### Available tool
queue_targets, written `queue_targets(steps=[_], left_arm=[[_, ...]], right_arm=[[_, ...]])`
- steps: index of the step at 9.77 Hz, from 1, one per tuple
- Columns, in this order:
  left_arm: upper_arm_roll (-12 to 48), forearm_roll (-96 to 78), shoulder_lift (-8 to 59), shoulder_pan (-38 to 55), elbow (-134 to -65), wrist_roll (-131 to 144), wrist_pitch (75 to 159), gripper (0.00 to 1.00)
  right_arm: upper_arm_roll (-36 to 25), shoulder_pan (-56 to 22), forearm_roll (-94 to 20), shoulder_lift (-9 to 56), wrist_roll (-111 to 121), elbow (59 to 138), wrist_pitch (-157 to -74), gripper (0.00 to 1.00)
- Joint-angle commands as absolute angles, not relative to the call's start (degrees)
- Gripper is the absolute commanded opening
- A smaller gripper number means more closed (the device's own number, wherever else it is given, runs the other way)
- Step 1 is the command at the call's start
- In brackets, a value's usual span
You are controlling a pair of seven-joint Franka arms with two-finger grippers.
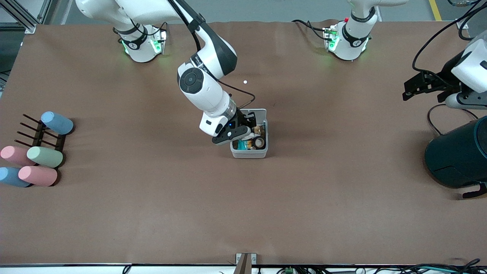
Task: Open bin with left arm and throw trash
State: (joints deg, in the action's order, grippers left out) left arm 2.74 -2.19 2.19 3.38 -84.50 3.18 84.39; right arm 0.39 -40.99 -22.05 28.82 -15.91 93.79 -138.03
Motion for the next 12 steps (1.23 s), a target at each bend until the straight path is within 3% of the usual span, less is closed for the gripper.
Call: queue_targets(steps=[1,5,7,10,12], left_arm=[[2.73,-2.20,1.49,3.34,-84.29,4.22,83.32,1.00],[2.29,-2.20,1.49,2.81,-84.29,3.25,83.06,1.00],[2.29,-2.20,1.58,2.81,-84.29,3.25,83.06,1.00],[2.55,-2.20,1.76,3.08,-84.29,4.22,83.14,1.00],[2.72,-2.11,1.84,3.08,-84.20,4.22,83.14,1.00]], right_arm=[[0.18,-41.22,-21.18,28.56,-16.35,93.78,-137.81,0.58],[0.18,-40.96,-21.18,28.57,-16.35,93.78,-137.55,0.61],[0.09,-40.34,-21.18,28.56,-16.35,93.78,-137.46,0.82],[-0.44,-39.73,-21.09,28.39,-16.00,93.78,-137.29,0.90],[-0.88,-35.79,-20.66,26.90,-10.06,93.61,-128.91,0.97]])
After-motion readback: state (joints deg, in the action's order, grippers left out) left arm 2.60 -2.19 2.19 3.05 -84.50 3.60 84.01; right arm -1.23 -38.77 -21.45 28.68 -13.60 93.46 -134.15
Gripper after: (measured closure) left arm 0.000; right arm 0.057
